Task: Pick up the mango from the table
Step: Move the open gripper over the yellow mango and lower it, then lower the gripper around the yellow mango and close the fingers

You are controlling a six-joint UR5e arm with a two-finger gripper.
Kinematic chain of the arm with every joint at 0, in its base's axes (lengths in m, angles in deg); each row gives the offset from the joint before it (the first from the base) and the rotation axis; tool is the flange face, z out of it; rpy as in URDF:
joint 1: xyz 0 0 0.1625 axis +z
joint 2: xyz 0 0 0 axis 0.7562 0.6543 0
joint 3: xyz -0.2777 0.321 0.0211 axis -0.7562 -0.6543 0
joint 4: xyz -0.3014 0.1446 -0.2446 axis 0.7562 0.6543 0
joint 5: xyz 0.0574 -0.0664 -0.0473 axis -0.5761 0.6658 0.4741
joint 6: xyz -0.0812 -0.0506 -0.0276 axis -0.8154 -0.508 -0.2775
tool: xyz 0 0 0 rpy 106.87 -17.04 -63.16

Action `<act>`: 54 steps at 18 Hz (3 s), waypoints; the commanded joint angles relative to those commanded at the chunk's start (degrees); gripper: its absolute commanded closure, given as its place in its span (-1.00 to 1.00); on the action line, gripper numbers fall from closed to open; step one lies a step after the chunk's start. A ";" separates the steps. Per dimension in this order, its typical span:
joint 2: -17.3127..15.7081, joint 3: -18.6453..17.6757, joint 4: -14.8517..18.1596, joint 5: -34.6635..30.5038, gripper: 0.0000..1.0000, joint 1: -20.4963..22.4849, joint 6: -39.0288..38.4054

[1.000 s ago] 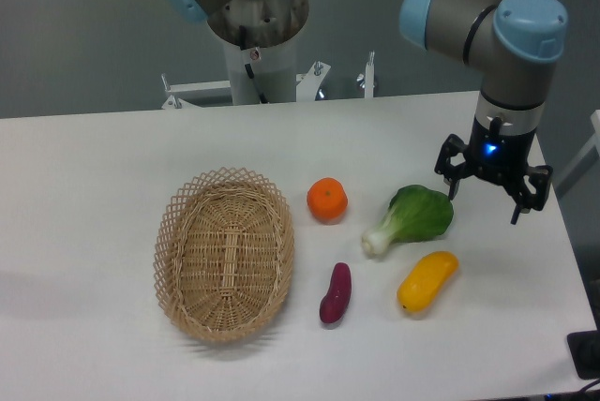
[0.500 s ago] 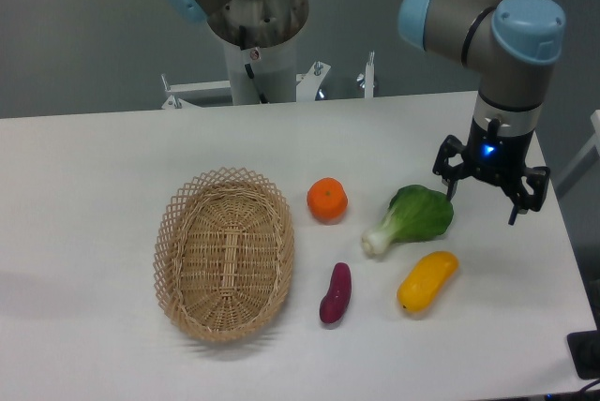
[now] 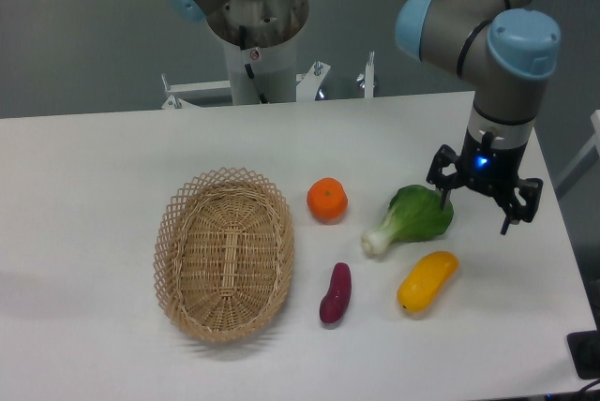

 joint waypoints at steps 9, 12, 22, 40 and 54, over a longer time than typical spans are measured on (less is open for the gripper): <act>8.44 -0.53 -9.50 -0.09 -1.00 -5.10 -9.24; 8.88 -1.49 -9.76 -0.09 -1.00 -5.19 -8.80; 9.94 -3.52 -12.75 -0.26 -1.00 -5.36 -5.03; 12.22 -4.13 -15.13 -9.23 -0.84 -8.44 -5.20; 11.61 -3.25 -15.30 -8.79 -0.03 -8.00 -5.02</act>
